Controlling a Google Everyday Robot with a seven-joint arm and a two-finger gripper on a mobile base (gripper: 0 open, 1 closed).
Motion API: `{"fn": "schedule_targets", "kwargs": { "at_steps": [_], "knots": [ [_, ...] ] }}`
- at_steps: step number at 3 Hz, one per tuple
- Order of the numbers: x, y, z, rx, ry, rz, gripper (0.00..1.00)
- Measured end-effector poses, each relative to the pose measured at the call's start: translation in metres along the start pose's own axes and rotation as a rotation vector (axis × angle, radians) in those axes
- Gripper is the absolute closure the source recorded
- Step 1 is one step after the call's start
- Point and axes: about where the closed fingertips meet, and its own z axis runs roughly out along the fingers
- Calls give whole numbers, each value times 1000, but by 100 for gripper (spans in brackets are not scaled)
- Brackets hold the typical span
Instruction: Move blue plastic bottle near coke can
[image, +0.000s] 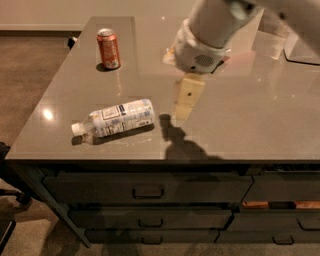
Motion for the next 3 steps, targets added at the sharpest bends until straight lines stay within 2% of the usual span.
{"fn": "schedule_targets", "kwargs": {
  "at_steps": [2, 3],
  "knots": [
    [-42, 2, 54, -85, 38, -89, 0],
    [-64, 1, 83, -144, 54, -132, 0]
  ]
}}
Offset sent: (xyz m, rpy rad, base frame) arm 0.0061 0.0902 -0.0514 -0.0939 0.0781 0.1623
